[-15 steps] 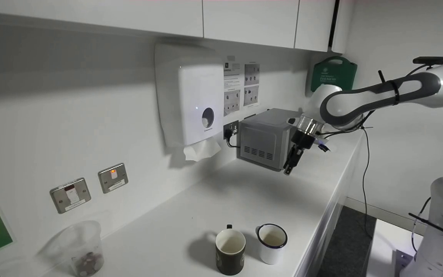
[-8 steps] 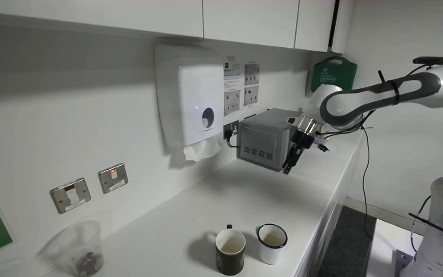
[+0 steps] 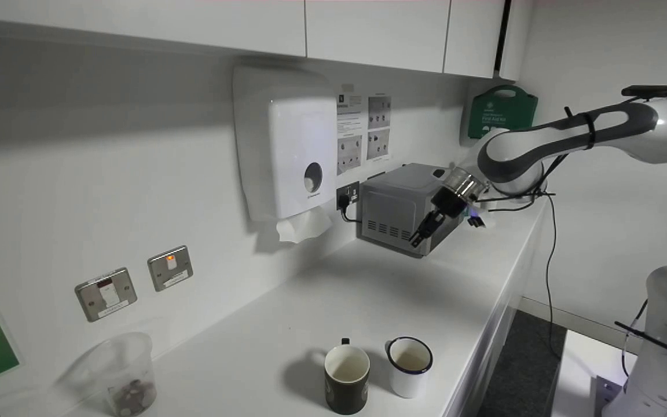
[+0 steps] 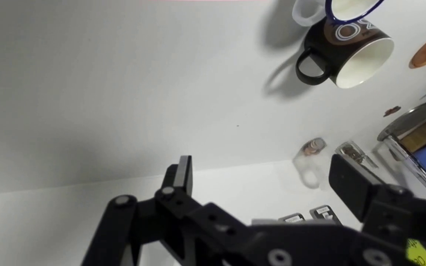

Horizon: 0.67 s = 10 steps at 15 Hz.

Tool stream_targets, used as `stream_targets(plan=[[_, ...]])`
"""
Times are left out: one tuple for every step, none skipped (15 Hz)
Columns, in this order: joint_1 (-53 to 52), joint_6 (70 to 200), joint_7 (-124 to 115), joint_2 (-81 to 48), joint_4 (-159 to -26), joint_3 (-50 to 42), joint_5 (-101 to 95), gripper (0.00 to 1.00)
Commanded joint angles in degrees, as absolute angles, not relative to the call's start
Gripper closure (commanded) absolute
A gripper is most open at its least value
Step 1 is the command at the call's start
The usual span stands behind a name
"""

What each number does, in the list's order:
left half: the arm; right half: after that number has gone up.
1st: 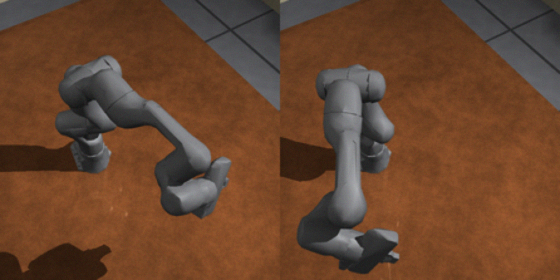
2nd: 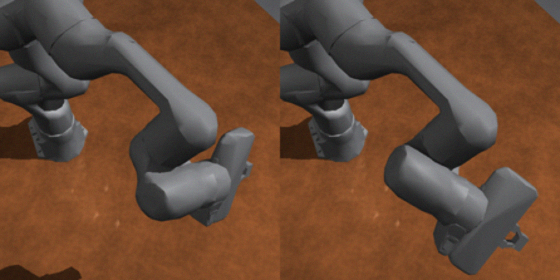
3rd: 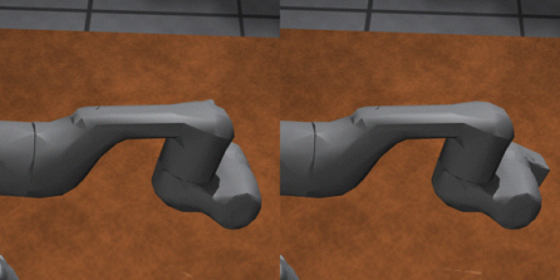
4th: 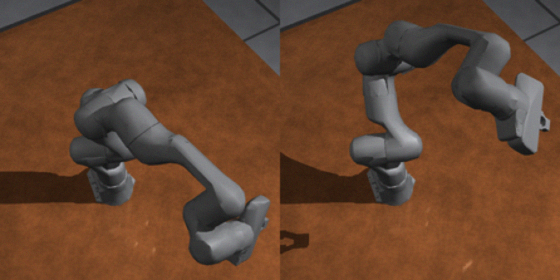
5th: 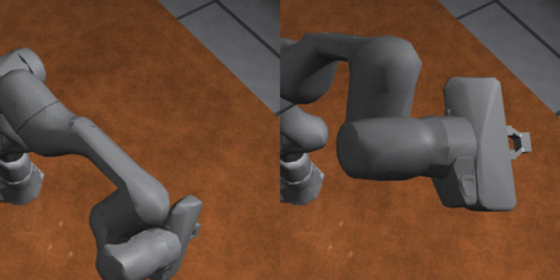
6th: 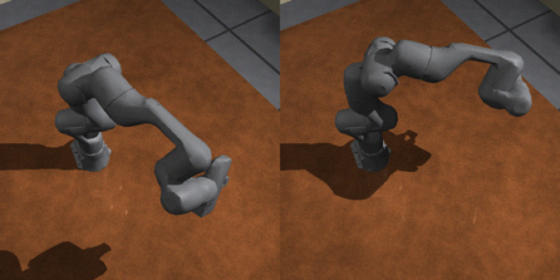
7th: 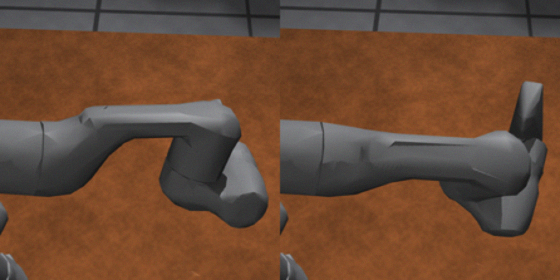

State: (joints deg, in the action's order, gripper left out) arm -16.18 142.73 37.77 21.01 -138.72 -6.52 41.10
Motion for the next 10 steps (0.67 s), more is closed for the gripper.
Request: stream_targets(plan=[[-17.5, 145.0, 48.2, 17.7, -136.5, -7.5, 49.6, 0.00], [-17.1, 144.7, 50.5, 16.8, -135.9, -7.2, 51.6, 0.00], [-16.6, 144.3, 53.1, 15.9, -135.2, -6.8, 53.6, 0.00], [-16.0, 144.1, 55.5, 14.8, -134.5, -6.4, 55.0, 0.00], [-15.5, 144.0, 57.7, 13.7, -133.6, -6.1, 56.5, 0.00], [-14.9, 143.8, 59.6, 12.8, -132.8, -5.8, 57.8, 0.00], [-14.5, 143.9, 61.2, 12.1, -132.0, -5.4, 59.1, 0.00], [-14.0, 144.4, 62.4, 11.4, -131.1, -5.0, 60.5, 0.00], [-13.5, 145.7, 63.5, 10.8, -130.4, -4.4, 61.8, 0.00], [-13.0, 146.7, 64.7, 10.2, -129.6, -3.8, 63.0, 0.00]])
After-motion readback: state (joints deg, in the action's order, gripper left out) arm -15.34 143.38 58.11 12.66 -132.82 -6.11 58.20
